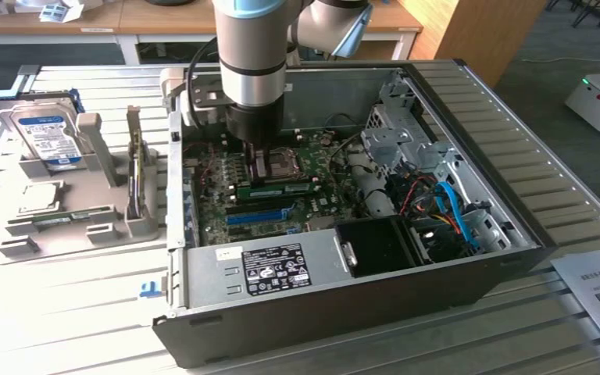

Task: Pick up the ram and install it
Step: 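Press down the ram until it locks into place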

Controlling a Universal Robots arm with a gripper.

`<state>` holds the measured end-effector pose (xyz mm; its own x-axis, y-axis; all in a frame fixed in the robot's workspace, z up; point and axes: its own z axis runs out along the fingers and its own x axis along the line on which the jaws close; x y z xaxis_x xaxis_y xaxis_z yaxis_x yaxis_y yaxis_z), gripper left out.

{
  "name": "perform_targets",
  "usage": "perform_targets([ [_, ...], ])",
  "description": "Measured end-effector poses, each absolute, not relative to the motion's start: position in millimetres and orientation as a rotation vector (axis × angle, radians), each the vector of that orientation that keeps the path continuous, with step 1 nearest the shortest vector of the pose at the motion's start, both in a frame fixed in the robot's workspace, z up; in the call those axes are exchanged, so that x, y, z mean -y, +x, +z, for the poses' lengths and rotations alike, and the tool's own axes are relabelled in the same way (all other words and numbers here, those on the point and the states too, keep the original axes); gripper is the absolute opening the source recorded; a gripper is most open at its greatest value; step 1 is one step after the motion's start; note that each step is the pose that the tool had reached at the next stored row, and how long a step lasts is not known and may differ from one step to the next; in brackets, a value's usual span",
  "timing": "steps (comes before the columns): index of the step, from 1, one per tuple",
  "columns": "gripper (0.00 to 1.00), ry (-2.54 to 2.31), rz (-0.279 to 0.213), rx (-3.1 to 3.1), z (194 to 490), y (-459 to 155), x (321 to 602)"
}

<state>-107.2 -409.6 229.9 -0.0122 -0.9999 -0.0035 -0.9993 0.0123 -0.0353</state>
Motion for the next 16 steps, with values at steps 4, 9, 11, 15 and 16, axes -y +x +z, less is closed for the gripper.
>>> perform_targets([
  [4, 0.10, -2.189, -0.035, -2.216, 229.7, -107.2, 409.6],
  [9, 0.10, -2.188, -0.035, -2.215, 229.3, -107.2, 409.8],
  [11, 0.10, -2.189, -0.035, -2.216, 229.2, -107.1, 409.9],
  [15, 0.10, -2.189, -0.035, -2.216, 229.0, -107.2, 410.0],
  [16, 0.10, -2.189, -0.035, -2.216, 228.7, -107.2, 410.1],
])
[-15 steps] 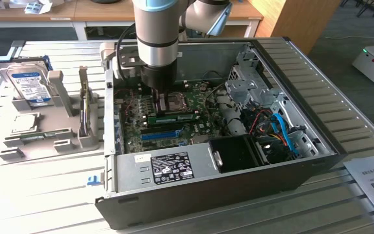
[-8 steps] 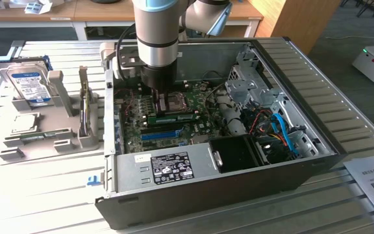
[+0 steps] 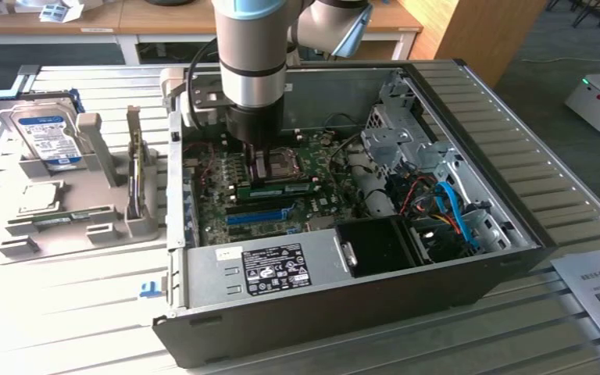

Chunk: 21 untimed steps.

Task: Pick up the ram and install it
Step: 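Press down the ram until it locks into place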

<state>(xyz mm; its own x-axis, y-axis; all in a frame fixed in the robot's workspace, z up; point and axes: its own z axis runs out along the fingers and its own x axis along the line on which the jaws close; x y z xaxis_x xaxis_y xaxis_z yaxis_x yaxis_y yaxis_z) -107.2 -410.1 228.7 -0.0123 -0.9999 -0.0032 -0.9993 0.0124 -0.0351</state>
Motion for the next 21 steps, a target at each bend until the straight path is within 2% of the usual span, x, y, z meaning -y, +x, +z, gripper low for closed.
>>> perform_targets([
  [21, 0.10, -2.188, -0.035, -2.216, 225.9, -107.2, 410.6],
])
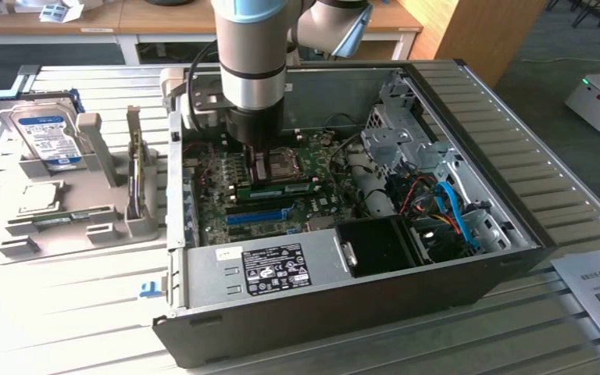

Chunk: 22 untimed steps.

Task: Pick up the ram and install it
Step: 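Press down the ram until it locks into place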

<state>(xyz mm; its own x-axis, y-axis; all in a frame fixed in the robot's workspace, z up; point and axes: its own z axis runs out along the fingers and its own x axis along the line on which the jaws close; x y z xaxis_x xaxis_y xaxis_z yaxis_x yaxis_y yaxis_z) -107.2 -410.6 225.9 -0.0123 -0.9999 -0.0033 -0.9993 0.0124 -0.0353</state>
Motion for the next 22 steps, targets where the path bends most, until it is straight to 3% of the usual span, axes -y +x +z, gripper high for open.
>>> perform_targets([
  [22, 0.10, -2.188, -0.036, -2.216, 223.9, -107.2, 411.2],
])
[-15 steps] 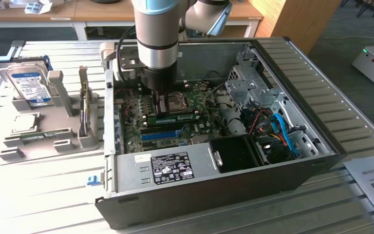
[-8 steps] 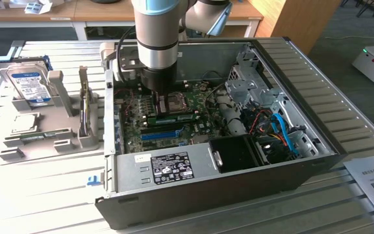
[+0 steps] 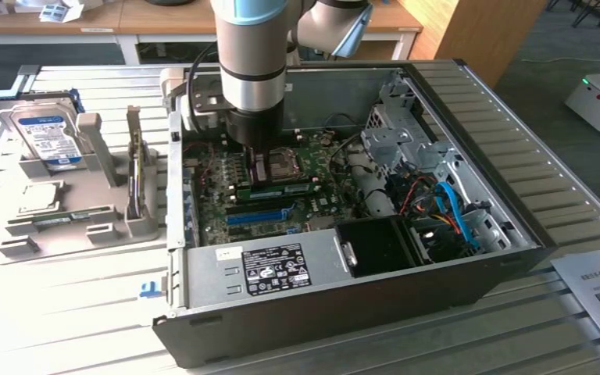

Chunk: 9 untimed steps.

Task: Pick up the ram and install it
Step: 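Press down the ram until it locks into place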

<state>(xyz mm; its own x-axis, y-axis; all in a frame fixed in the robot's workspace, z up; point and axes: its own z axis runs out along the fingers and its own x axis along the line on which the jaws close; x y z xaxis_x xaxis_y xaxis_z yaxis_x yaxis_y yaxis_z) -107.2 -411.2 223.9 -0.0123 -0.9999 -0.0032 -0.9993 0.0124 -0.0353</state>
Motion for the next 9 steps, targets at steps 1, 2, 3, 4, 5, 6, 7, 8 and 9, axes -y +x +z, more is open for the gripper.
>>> perform_targets([
  [1, 0.10, -2.189, -0.035, -2.216, 223.9, -107.2, 411.2],
  [2, 0.10, -2.189, -0.036, -2.216, 223.7, -107.2, 411.2],
  [3, 0.10, -2.189, -0.036, -2.216, 223.4, -107.2, 411.2],
  [4, 0.10, -2.189, -0.036, -2.216, 223.3, -107.2, 411.2],
  [5, 0.10, -2.189, -0.036, -2.216, 223.2, -107.2, 411.2],
  [6, 0.10, -2.189, -0.035, -2.216, 223.0, -107.2, 411.2],
  [7, 0.10, -2.188, -0.035, -2.216, 223.0, -107.2, 411.2],
  [8, 0.10, -2.188, -0.035, -2.216, 223.0, -107.2, 411.2],
  [9, 0.10, -2.188, -0.035, -2.216, 222.9, -107.2, 411.2],
])
